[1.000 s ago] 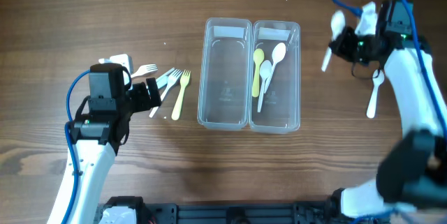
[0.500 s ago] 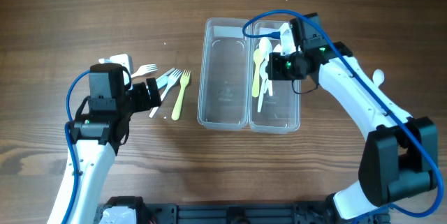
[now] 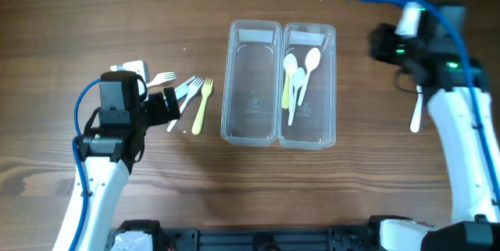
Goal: Pack container
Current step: 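Place the white spoon into the right container and withdraw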
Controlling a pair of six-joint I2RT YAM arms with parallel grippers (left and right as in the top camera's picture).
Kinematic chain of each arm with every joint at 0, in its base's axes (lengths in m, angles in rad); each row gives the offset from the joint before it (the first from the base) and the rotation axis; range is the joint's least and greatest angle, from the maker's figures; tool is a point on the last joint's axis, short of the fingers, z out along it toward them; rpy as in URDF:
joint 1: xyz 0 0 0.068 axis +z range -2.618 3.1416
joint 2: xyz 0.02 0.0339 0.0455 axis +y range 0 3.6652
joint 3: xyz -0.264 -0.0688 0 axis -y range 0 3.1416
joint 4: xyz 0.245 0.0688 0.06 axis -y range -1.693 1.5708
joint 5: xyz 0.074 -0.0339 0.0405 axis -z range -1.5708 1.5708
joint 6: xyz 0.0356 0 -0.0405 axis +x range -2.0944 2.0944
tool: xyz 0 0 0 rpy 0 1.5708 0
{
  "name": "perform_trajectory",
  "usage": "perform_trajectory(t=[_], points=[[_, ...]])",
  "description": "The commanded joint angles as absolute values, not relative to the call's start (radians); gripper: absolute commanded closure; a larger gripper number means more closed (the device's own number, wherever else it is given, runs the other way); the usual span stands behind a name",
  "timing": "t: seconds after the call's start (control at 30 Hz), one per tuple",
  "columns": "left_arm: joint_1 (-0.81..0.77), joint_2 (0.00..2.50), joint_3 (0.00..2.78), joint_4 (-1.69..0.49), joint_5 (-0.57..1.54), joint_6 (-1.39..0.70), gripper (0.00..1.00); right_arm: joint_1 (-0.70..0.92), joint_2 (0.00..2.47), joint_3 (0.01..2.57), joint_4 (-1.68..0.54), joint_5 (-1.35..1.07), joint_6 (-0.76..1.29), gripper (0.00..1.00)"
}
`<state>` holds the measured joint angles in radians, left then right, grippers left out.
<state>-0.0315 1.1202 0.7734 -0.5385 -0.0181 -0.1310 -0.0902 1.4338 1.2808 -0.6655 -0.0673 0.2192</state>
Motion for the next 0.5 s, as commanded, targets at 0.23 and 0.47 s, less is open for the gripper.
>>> perform_trajectory(t=[0.23,0.47], points=[[-0.034,1.122,0.792,-0.536,-0.028,-0.108,0.00,-0.463,1.699,1.235,-0.670,0.022,0.236,0.46],[-0.034,1.122,0.792,-0.536,-0.028,-0.109,0.00,-0.469,1.897,1.235,-0.648,-0.022,0.127,0.46]])
